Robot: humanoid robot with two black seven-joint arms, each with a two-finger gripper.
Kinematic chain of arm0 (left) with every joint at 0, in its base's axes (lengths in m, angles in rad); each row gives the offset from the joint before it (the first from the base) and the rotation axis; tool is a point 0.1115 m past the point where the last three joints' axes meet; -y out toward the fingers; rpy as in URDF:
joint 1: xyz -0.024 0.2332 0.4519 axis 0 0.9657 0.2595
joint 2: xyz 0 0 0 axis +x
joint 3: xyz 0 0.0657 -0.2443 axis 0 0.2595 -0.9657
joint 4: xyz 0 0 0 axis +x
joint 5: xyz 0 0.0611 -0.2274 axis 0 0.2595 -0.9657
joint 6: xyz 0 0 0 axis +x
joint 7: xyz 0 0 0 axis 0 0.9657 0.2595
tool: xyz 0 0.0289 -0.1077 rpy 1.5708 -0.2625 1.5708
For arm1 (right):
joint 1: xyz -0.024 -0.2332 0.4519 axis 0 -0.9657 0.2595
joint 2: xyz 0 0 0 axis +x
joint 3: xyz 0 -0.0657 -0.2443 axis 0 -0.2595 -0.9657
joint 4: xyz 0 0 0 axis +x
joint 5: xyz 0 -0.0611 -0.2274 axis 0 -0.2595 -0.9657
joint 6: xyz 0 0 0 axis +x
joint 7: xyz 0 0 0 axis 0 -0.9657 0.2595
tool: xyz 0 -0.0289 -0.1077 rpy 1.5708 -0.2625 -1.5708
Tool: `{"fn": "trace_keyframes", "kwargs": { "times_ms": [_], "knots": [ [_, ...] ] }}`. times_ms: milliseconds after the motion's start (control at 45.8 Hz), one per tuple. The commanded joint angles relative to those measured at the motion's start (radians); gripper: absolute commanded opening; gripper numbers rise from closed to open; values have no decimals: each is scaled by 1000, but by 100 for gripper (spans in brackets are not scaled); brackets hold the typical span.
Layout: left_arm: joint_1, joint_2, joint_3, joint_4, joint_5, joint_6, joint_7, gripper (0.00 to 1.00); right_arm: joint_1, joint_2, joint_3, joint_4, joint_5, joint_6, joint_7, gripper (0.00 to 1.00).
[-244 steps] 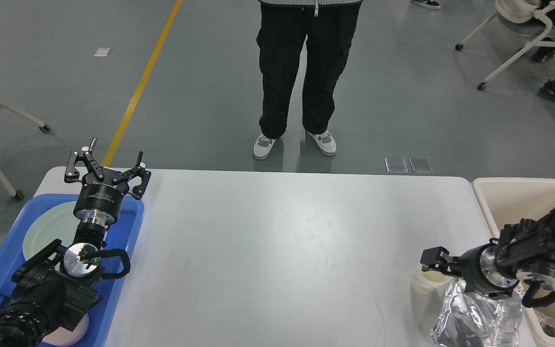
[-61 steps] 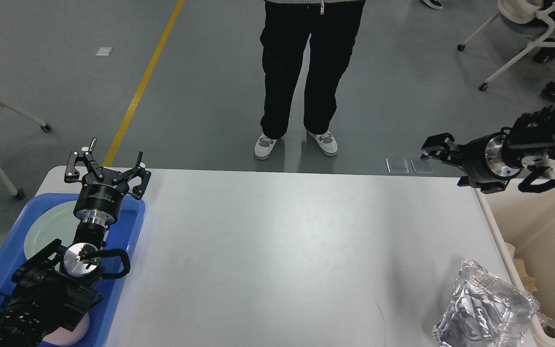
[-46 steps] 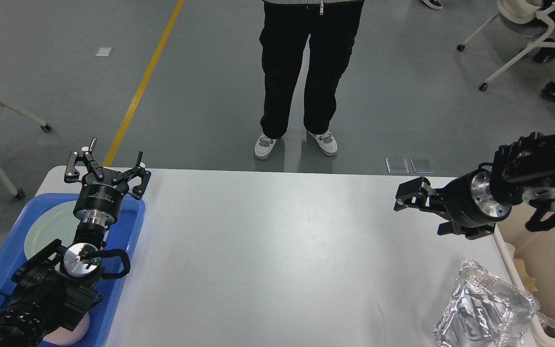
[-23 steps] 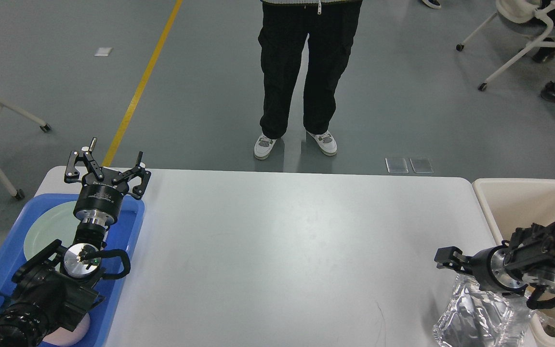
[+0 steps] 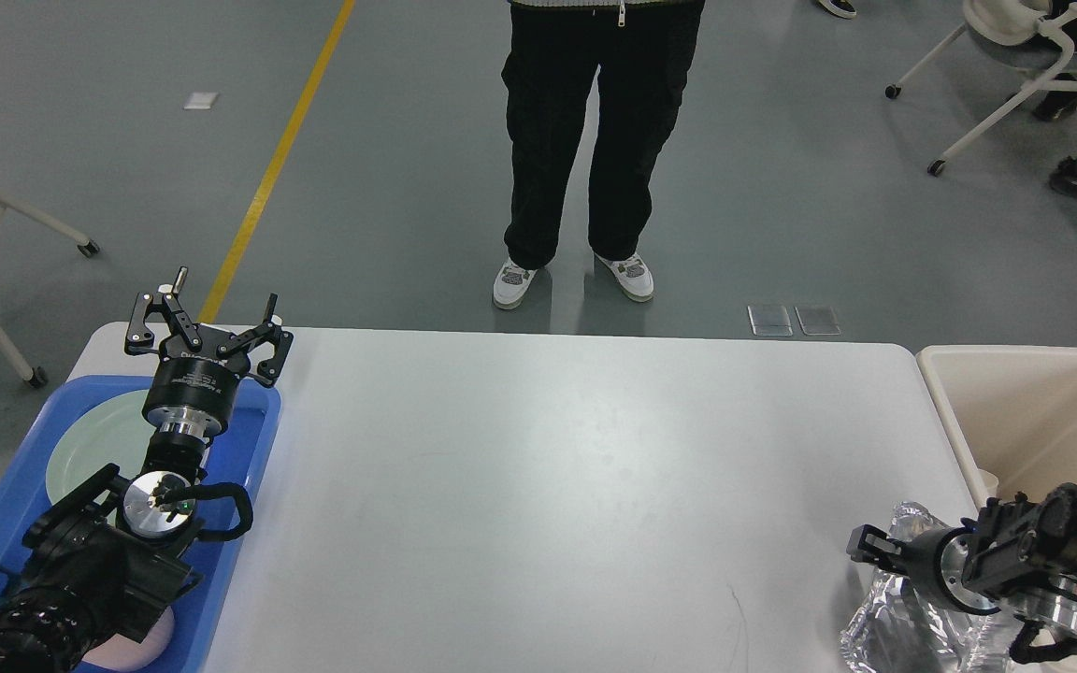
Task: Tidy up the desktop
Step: 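Grasp the crumpled foil bag with the right gripper, then lift the foil bag and drop it into the white bin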
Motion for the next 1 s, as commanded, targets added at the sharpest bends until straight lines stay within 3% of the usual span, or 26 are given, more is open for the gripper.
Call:
{"fn": "trace_keyframes", "kwargs": {
  "times_ms": [0,306,459,743,874,983],
  "knots": [
    [0,0,0,0,0,0,0,97,1,4,4,1,3,-30,1,0],
    [0,1,0,0,0,0,0,97,28,-16,3,15,3,-43,-1,0],
    [0,0,0,0,0,0,0,97,109,-47,3,90,3,-41,1,0],
    [0,0,0,0,0,0,0,97,723,-136,-40,499,6,8,-8,0],
    [0,1,0,0,0,0,0,97,963,-82,-57,552,9,138,-12,0],
    [0,1,0,0,0,0,0,97,1045,-27,-56,552,7,186,-12,0]
  ]
}}
